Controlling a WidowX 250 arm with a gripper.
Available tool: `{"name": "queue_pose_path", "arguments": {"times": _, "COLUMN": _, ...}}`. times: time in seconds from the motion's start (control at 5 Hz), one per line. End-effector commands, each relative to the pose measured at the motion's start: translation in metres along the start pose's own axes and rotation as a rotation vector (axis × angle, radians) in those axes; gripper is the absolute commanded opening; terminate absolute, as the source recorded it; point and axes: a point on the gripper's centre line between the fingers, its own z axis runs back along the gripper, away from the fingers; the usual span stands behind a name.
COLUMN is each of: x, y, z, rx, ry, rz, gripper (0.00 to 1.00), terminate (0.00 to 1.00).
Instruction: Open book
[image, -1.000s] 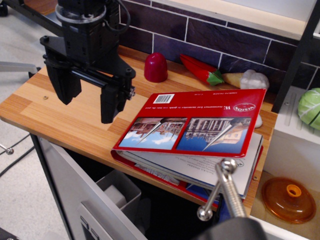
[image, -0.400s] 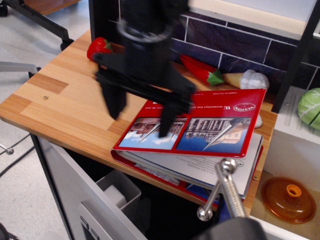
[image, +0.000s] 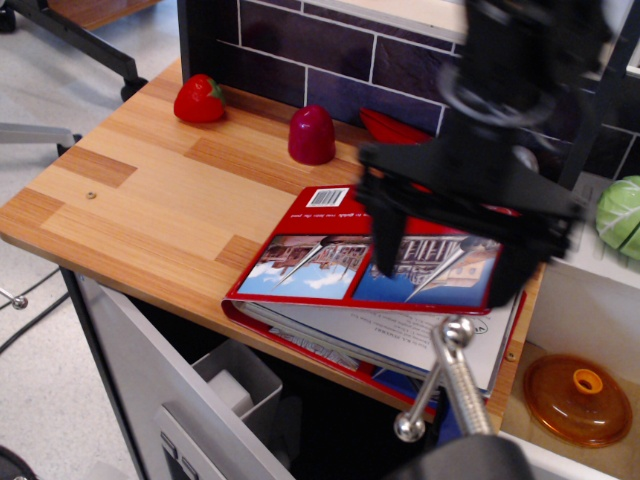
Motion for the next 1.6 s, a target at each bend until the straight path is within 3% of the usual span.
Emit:
{"name": "queue_pose_path", "arguments": {"times": 0.0, "x": 0.028, "y": -0.027, "z": -0.002, "rx": 0.023, "ry": -0.097, "rz": 0.054, "gripper": 1.00, "terminate": 0.00}}
{"name": "queue_pose_path", "arguments": {"times": 0.2, "x": 0.040, "y": -0.023, "z": -0.004, "rx": 0.074, "ry": -0.084, "rz": 0.067, "gripper": 1.00, "terminate": 0.00}}
{"name": "queue_pose_path", "arguments": {"times": 0.4, "x": 0.050, "y": 0.001, "z": 0.001, "rx": 0.154, "ry": -0.044, "rz": 0.057, "gripper": 1.00, "terminate": 0.00}}
{"name": "queue_pose_path", "arguments": {"times": 0.6, "x": 0.051, "y": 0.035, "z": 0.015, "rx": 0.186, "ry": -0.055, "rz": 0.019, "gripper": 1.00, "terminate": 0.00}}
{"name": "queue_pose_path", "arguments": {"times": 1.0, "x": 0.057, "y": 0.079, "z": 0.035, "rx": 0.187, "ry": -0.110, "rz": -0.011, "gripper": 1.00, "terminate": 0.00}}
{"name": "queue_pose_path", "arguments": {"times": 1.2, "x": 0.058, "y": 0.129, "z": 0.042, "rx": 0.190, "ry": -0.128, "rz": -0.045, "gripper": 1.00, "terminate": 0.00}}
{"name": "queue_pose_path", "arguments": {"times": 1.4, "x": 0.068, "y": 0.178, "z": 0.044, "rx": 0.236, "ry": -0.079, "rz": -0.067, "gripper": 1.00, "terminate": 0.00}}
